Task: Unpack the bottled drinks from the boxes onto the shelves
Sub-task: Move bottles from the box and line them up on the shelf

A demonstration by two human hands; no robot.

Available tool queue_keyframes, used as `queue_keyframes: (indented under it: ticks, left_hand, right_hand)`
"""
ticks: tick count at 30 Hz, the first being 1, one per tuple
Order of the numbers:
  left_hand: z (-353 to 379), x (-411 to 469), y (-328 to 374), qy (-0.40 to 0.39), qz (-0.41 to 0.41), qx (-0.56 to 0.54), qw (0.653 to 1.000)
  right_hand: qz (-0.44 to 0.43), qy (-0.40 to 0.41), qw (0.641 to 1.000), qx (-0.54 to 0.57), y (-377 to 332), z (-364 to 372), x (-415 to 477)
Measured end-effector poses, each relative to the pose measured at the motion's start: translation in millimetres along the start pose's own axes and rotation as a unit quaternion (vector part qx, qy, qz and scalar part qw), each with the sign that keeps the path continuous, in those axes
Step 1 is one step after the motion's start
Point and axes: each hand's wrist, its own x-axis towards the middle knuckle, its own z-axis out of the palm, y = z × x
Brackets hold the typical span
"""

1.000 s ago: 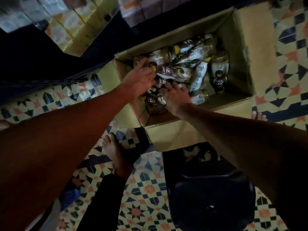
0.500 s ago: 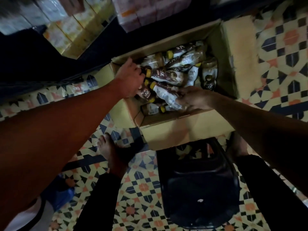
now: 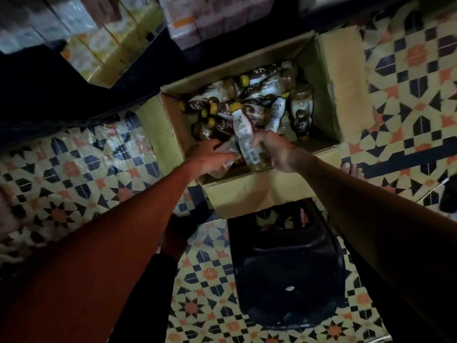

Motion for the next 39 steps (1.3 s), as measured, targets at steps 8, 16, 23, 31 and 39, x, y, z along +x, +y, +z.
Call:
queue_keyframes:
  ticks: [8, 16, 23, 31, 39]
  left_hand:
    - [41, -28, -13, 0.052, -0.018, -0.237, 0.970]
    - [27, -116, 14, -0.007, -0.004, -0.353, 0.936]
    - [-6, -255, 65, -0.002, 0.023, -0.347, 0.937]
    - [-54, -418, 110, 0.043, 0.061, -0.339, 0.938]
    - [-89, -533, 140, 0.081, 0.162, -0.327, 0.928]
  right_hand:
    - [-0.133, 0.067, 0.985, -0.086, 13, 17, -19]
    - [-0.150, 0.107, 0.983, 0.020, 6, 38, -111]
    - [-0.174, 0.117, 0.978, 0.023, -37, 59, -253]
    - [-0.211, 0.107, 0.972, -0.003, -86, 97, -420]
    - [-0.275, 0.109, 0.955, -0.031, -122, 111, -535]
